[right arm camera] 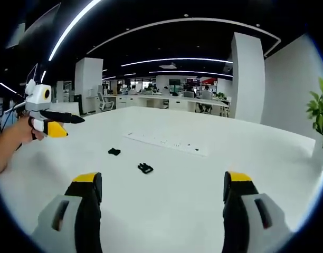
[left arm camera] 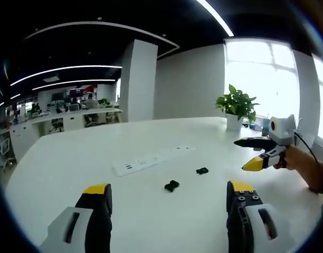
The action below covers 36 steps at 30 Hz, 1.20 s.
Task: Snap the two parts of the plastic buckle together until the buckle closes and remains connected.
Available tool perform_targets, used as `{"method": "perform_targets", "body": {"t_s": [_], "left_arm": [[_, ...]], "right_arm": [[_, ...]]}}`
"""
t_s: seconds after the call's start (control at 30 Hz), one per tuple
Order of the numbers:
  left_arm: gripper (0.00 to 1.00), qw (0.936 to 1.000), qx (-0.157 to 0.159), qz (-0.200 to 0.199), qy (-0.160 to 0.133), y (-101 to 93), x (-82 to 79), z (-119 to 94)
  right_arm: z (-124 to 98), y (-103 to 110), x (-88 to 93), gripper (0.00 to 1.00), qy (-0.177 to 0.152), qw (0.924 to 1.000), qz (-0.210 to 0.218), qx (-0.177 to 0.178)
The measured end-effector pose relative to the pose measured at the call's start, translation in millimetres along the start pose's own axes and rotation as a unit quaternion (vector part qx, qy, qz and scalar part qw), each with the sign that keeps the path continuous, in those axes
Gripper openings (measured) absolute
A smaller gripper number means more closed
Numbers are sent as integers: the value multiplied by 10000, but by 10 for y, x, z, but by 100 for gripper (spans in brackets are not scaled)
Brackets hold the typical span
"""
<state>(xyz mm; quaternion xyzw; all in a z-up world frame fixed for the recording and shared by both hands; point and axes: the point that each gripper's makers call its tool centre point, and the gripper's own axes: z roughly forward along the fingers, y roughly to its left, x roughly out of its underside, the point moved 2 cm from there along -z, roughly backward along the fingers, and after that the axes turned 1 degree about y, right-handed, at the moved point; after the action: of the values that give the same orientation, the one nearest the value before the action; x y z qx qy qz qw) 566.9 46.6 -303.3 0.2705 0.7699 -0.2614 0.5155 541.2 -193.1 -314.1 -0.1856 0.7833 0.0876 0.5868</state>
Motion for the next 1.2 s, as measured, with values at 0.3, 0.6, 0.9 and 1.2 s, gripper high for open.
{"method": "perform_targets", "body": {"t_s": [0.3, 0.6, 0.9, 1.2], "left_arm": [[91, 10000, 32, -27, 50, 16, 27, 40], [91, 10000, 56, -44, 61, 40, 10, 109], [91, 9999, 73, -66, 122, 75, 57, 147], [91, 9999, 86, -67, 124, 93, 37, 164]], "right_arm": [[29, -12, -8, 97, 18, 10000, -4, 0], [100, -19, 10, 97, 51, 10000, 14, -35], [145, -76, 29, 97, 82, 9999, 47, -37], [208, -58, -9, 96, 100, 9999, -13, -81]]}}
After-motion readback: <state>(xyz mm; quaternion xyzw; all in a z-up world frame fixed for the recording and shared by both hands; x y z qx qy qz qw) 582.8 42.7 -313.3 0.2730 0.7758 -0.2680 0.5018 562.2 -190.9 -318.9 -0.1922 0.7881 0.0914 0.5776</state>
